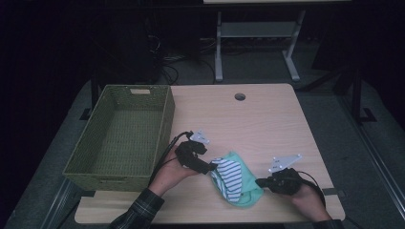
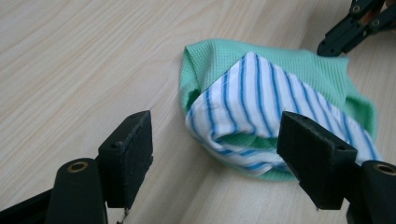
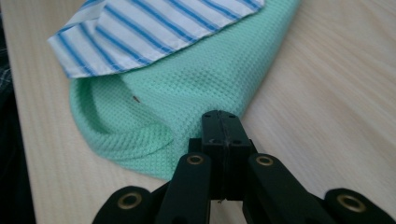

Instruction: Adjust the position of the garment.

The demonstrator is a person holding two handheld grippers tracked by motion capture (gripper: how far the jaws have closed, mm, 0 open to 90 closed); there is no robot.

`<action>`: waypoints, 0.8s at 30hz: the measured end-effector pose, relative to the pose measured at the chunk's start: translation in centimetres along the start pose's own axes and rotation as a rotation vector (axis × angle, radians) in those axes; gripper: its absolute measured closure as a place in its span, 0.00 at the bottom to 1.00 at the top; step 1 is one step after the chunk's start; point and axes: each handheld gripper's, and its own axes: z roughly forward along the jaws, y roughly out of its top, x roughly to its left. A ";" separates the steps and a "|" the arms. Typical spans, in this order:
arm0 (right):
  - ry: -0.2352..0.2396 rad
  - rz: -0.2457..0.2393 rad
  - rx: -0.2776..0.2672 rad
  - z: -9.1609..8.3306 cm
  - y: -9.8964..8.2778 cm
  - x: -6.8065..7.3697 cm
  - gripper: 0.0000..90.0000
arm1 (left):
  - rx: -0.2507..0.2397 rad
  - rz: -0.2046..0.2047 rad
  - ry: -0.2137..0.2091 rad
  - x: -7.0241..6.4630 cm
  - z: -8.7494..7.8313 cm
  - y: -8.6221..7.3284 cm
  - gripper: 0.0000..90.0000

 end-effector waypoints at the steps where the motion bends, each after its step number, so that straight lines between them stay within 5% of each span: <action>1: 0.002 0.000 0.001 0.1 0.1 0.2 0.99 | 0.002 0.004 0.003 0.0 0.0 0.0 0.29; 5: 0.035 -0.015 0.002 0.5 0.3 0.9 1.00 | 0.007 0.011 0.000 -0.1 0.1 0.0 0.29; 9: 0.016 0.000 -0.021 0.1 0.2 0.6 0.99 | 0.009 0.023 -0.005 -0.3 0.2 0.1 0.29; 17: -0.121 0.105 -0.081 -1.7 -1.1 -2.0 0.92 | 0.011 0.037 -0.032 -1.2 0.6 0.3 0.29; 24: -0.257 0.218 -0.113 -3.1 -2.9 -4.2 0.63 | 0.013 0.072 -0.056 -2.0 0.8 0.5 0.29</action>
